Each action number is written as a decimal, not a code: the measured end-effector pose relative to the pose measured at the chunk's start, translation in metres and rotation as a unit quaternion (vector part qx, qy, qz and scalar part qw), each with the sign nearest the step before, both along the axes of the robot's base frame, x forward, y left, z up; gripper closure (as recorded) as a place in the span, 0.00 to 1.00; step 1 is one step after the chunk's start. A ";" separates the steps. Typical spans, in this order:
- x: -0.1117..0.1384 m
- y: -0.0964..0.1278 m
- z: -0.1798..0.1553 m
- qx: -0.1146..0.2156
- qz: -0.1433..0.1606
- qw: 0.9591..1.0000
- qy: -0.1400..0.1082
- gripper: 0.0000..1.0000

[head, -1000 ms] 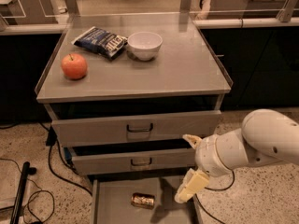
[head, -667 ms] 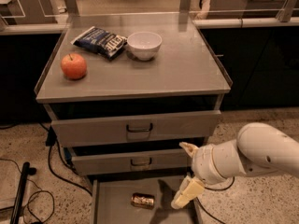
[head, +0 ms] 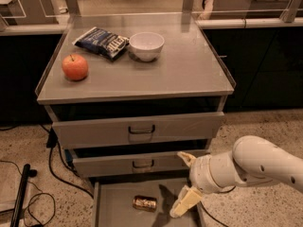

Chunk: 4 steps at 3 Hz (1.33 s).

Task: Pick orange can from bottom drawer and place on counter

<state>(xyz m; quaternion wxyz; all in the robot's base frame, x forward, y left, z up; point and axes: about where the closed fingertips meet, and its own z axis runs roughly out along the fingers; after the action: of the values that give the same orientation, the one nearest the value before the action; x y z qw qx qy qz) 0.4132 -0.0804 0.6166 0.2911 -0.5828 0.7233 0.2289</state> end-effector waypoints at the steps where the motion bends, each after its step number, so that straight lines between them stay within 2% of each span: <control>1: -0.005 0.004 0.008 0.008 0.007 1.000 0.008 0.00; 2: -0.012 0.021 0.005 0.013 0.025 1.000 0.010 0.00; 4: -0.006 0.037 -0.032 0.038 0.032 0.999 0.015 0.00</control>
Offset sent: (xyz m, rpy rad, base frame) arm -0.0217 0.0469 -0.0015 0.0404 0.0185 0.0964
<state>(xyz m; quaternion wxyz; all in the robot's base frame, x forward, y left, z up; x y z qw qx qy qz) 0.4076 -0.0430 0.5848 0.2948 -0.5907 0.6995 0.2738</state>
